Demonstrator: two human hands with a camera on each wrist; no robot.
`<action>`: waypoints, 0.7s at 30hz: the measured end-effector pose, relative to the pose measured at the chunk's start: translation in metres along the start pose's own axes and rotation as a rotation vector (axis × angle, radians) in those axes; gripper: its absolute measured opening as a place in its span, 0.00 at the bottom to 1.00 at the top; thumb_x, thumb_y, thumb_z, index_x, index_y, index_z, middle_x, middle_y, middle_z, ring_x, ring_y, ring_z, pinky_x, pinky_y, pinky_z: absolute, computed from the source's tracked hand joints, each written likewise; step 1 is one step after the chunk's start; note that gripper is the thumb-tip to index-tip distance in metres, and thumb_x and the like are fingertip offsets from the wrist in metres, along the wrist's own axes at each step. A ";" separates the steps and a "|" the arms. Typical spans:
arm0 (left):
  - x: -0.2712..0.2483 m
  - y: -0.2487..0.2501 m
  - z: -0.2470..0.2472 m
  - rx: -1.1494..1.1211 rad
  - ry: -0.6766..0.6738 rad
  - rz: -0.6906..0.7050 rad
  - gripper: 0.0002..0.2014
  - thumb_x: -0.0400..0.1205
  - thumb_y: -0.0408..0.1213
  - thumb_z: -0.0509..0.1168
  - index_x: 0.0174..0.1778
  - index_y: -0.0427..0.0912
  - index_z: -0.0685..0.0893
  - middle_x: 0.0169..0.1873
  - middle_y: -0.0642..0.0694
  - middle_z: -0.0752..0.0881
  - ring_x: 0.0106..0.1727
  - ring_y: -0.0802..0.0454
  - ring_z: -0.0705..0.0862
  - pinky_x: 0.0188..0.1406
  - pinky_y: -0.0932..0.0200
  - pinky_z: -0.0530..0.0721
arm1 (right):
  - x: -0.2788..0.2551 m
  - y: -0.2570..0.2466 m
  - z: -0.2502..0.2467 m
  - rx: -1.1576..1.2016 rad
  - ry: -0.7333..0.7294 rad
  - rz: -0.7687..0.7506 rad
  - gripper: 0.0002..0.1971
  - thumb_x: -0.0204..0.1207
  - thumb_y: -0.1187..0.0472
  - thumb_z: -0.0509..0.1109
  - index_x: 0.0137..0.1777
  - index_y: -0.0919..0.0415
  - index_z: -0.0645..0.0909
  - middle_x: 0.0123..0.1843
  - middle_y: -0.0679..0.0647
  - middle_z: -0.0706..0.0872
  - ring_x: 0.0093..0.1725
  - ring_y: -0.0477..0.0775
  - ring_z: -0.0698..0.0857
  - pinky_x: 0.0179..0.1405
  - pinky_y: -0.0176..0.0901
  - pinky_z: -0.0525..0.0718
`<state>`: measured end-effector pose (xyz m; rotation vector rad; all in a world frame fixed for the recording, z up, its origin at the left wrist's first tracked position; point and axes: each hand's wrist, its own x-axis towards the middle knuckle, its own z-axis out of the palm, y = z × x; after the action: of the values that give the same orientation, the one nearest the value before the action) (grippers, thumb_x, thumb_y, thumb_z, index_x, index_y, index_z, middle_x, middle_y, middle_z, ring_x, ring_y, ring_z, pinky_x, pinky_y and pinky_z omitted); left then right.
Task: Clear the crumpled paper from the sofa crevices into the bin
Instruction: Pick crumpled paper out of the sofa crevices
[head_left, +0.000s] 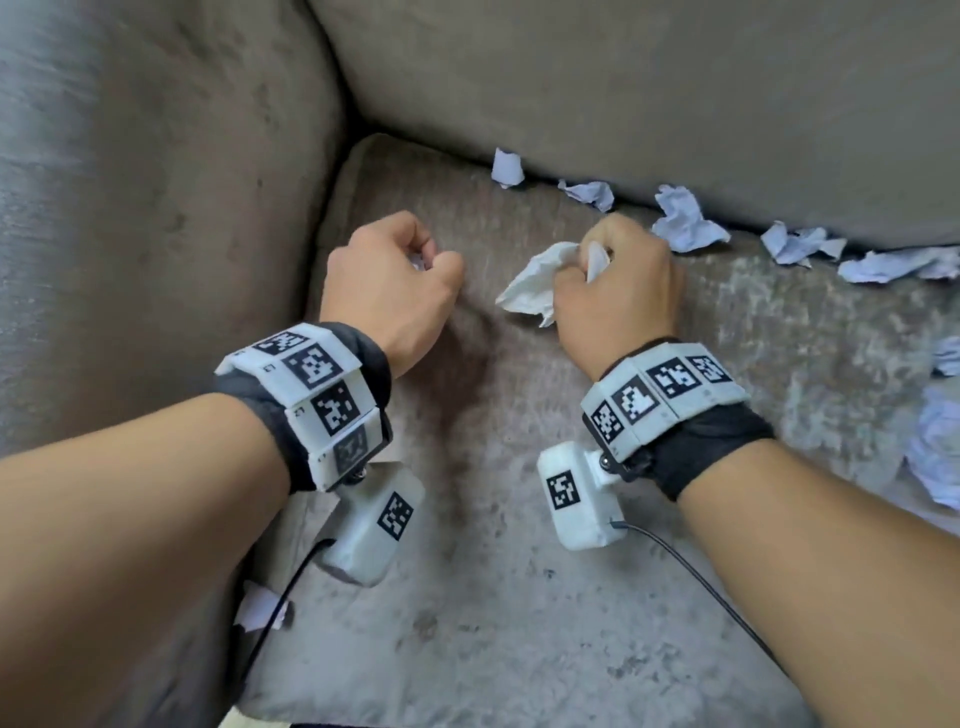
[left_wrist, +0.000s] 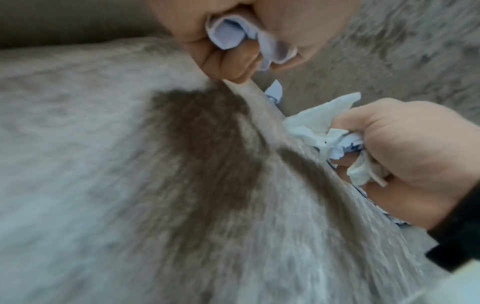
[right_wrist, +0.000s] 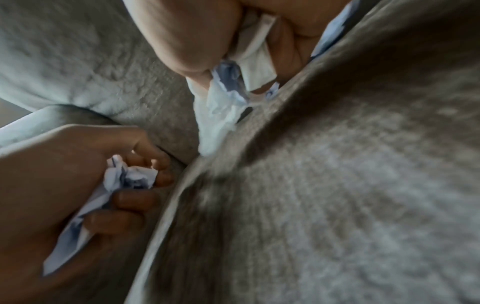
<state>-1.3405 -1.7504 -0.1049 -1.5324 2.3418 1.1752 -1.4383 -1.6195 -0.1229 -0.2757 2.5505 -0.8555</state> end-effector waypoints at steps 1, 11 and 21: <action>0.002 0.008 0.005 0.006 -0.008 0.008 0.07 0.76 0.44 0.66 0.39 0.45 0.82 0.31 0.54 0.82 0.41 0.49 0.82 0.38 0.60 0.72 | 0.002 0.005 -0.004 0.018 0.011 0.019 0.16 0.72 0.62 0.66 0.28 0.53 0.63 0.24 0.46 0.70 0.27 0.50 0.71 0.31 0.42 0.65; 0.022 0.047 0.043 0.103 0.004 0.087 0.23 0.76 0.50 0.66 0.68 0.64 0.74 0.26 0.57 0.82 0.51 0.44 0.85 0.55 0.49 0.83 | -0.002 0.056 -0.021 0.140 -0.009 0.102 0.12 0.72 0.49 0.73 0.37 0.50 0.72 0.31 0.45 0.80 0.35 0.55 0.82 0.33 0.44 0.78; 0.028 0.046 0.057 0.337 -0.039 0.152 0.22 0.79 0.61 0.65 0.69 0.64 0.75 0.41 0.53 0.84 0.61 0.37 0.83 0.53 0.50 0.76 | -0.007 0.073 -0.027 0.153 -0.121 0.110 0.09 0.73 0.48 0.73 0.43 0.48 0.76 0.34 0.42 0.82 0.33 0.43 0.81 0.28 0.37 0.73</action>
<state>-1.4092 -1.7256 -0.1328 -1.2287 2.5065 0.7717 -1.4476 -1.5454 -0.1462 -0.1337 2.3509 -0.9554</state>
